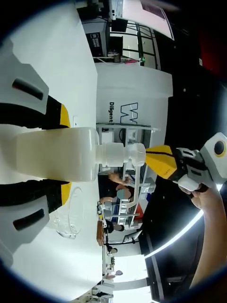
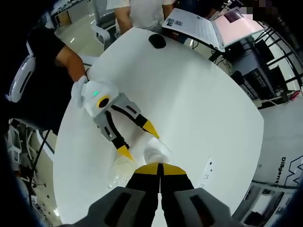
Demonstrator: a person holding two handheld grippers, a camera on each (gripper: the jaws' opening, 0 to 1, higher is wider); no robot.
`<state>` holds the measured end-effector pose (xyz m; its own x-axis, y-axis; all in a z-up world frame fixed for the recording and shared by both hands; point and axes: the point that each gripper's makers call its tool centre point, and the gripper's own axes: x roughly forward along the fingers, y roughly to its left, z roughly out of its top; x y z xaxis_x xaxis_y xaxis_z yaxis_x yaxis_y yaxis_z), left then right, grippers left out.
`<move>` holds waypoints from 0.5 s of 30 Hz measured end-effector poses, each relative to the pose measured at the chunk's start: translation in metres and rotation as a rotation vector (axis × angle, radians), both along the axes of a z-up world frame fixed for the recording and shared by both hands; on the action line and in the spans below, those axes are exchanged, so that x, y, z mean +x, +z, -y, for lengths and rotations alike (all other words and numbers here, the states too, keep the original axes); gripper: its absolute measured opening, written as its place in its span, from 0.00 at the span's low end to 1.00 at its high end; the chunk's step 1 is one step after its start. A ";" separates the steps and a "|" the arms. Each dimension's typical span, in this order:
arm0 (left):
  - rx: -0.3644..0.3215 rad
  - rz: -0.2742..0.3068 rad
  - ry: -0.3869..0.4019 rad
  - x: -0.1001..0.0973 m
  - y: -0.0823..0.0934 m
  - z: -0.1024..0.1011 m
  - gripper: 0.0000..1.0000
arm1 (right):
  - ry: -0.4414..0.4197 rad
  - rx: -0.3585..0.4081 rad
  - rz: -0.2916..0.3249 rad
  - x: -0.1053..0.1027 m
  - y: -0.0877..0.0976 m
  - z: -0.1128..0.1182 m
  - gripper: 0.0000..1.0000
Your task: Hold the bottle steady, press the pump all the way down and release, and repeat the specified number of times to dispense into the cup
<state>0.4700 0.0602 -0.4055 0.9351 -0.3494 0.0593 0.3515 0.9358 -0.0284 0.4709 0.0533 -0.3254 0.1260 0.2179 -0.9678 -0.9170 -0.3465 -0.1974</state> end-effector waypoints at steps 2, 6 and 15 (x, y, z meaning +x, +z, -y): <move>-0.001 0.000 0.000 0.000 0.000 0.000 0.39 | 0.002 0.004 -0.002 0.000 0.000 0.000 0.00; 0.000 -0.001 -0.001 0.001 0.001 0.000 0.39 | 0.004 0.005 0.003 0.000 0.001 0.000 0.00; 0.000 -0.005 -0.005 0.002 0.000 0.000 0.39 | 0.037 -0.019 0.036 -0.001 0.008 -0.001 0.00</move>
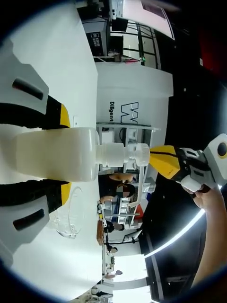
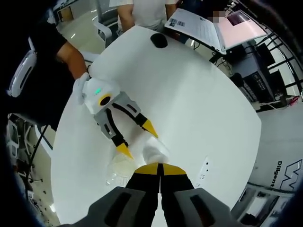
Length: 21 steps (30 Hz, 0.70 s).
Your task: Hold the bottle steady, press the pump all the way down and release, and repeat the specified number of times to dispense into the cup
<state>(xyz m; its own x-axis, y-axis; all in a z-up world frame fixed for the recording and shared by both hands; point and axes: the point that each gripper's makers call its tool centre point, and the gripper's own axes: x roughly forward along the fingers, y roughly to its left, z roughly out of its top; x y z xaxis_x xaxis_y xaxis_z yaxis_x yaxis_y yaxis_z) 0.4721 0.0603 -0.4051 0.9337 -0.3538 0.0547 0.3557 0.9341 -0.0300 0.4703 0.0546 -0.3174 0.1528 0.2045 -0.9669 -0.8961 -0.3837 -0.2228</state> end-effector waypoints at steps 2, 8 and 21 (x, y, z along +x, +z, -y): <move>0.000 0.000 0.000 0.000 0.000 0.000 0.39 | 0.005 -0.004 0.003 0.000 0.000 0.000 0.00; 0.001 -0.001 0.000 0.000 0.000 0.001 0.39 | 0.029 -0.006 0.016 -0.002 0.003 0.000 0.00; 0.002 0.000 0.001 -0.001 -0.001 0.001 0.39 | 0.046 0.007 0.026 -0.003 0.002 0.001 0.00</move>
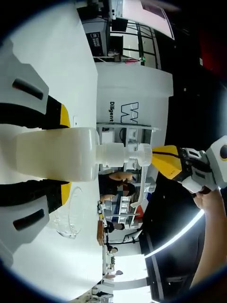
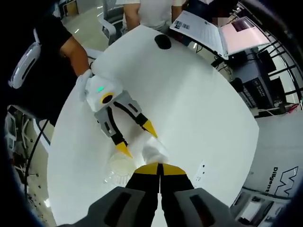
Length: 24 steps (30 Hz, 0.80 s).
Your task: Hold the bottle steady, press the pump all the way down and release, and repeat the specified number of times to dispense into the cup
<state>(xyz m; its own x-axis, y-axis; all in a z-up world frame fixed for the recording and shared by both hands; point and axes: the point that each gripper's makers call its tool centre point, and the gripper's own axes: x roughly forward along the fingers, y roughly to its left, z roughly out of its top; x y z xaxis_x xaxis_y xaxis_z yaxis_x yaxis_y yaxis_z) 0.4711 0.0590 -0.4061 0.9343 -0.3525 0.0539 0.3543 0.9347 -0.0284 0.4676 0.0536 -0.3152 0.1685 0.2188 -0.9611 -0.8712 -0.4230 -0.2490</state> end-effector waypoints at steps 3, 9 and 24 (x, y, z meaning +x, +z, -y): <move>0.000 0.000 -0.001 0.000 0.000 0.000 0.39 | 0.003 -0.010 0.003 -0.001 0.000 0.000 0.00; 0.002 0.001 0.001 -0.001 0.000 0.000 0.39 | 0.006 -0.026 0.008 -0.001 0.001 0.000 0.00; 0.003 0.001 0.002 -0.002 0.000 0.000 0.39 | 0.016 -0.054 0.004 -0.001 0.001 0.001 0.00</move>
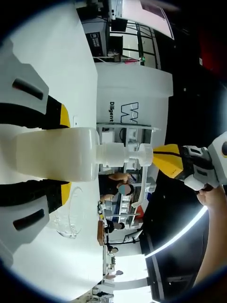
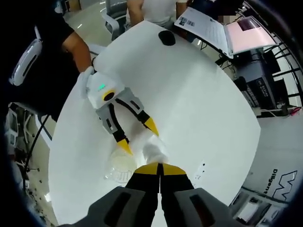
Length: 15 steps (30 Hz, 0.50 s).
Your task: Hold the bottle steady, press the pump all the way down and release, and repeat the specified number of times to dispense into the cup
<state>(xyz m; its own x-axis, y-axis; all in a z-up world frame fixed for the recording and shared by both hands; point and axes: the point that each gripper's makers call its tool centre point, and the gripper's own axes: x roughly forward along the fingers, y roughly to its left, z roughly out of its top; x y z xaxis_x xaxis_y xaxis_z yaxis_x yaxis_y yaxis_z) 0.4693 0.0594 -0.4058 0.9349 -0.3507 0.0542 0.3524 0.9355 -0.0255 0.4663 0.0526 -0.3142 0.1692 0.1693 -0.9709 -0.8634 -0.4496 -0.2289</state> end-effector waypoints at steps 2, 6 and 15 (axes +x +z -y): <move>0.000 0.000 0.000 0.000 0.000 0.000 0.39 | -0.001 -0.002 -0.003 0.000 0.000 0.000 0.00; 0.000 0.000 0.000 0.000 0.000 0.000 0.39 | 0.001 -0.007 -0.005 0.000 0.000 0.000 0.00; 0.000 0.000 0.000 0.000 0.000 -0.001 0.39 | -0.022 -0.015 -0.010 0.001 0.000 -0.001 0.00</move>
<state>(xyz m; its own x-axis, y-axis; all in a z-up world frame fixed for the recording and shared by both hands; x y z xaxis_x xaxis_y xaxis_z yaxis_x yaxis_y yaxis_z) 0.4693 0.0600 -0.4053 0.9349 -0.3508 0.0538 0.3525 0.9355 -0.0252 0.4670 0.0540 -0.3140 0.1629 0.1514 -0.9750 -0.8752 -0.4340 -0.2136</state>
